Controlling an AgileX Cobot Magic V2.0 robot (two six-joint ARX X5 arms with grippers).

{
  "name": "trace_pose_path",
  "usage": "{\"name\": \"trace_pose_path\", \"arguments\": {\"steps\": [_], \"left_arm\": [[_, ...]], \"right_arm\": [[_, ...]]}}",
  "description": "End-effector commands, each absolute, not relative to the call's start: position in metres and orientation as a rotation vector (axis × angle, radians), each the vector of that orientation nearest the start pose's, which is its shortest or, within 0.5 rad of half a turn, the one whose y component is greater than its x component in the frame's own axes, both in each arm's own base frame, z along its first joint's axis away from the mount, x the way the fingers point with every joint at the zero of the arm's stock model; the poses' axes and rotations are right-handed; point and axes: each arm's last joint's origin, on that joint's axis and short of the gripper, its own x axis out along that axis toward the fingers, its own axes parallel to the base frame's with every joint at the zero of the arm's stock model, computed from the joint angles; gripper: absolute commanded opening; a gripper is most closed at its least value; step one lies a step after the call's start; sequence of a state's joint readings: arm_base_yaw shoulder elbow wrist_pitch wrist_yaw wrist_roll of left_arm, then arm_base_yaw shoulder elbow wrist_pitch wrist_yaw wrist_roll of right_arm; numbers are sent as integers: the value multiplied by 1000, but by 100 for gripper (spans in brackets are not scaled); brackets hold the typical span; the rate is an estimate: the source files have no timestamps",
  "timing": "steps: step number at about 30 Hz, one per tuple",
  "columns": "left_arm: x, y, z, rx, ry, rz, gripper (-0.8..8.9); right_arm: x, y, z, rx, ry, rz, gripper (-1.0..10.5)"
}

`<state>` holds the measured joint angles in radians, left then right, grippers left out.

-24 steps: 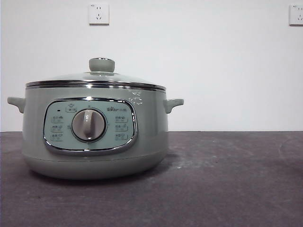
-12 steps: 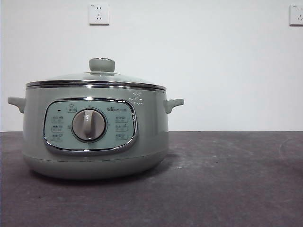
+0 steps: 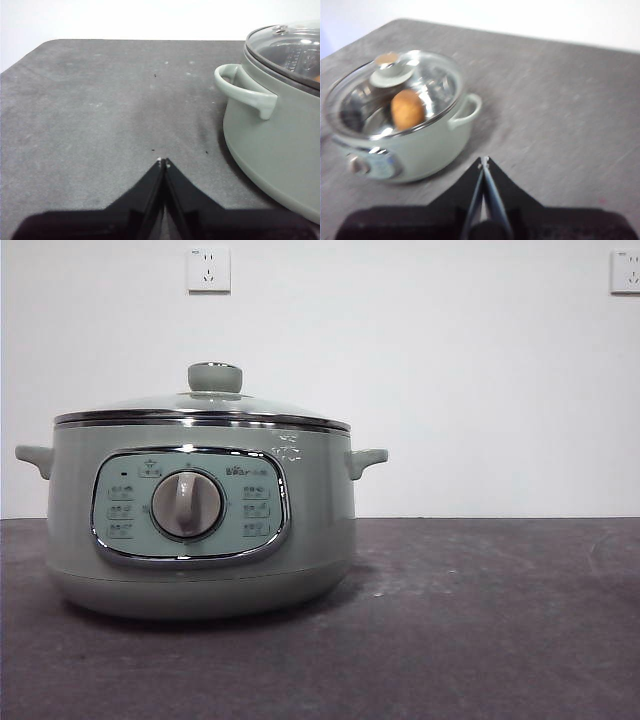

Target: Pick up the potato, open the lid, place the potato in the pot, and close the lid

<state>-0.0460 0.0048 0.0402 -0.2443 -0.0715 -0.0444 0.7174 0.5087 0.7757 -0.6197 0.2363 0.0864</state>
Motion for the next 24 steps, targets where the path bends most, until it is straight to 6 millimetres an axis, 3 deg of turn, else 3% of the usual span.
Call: {"name": "trace_pose_path", "arguments": {"steps": [1,7,17,24], "left_arm": [[94,-2,149,-20,214,36,-4],[94,-2,149,-20,214,35,-4],[94,-2,149,-20,214,36,-4],[94,-2,149,-20,214,35,-4]], "right_arm": [[83,55,312,-154,277,411,1],[95,36,277,-103,129,225,1],[98,11,203,-35,69,227,1],[97,9,167,-17,96,200,1]]}}
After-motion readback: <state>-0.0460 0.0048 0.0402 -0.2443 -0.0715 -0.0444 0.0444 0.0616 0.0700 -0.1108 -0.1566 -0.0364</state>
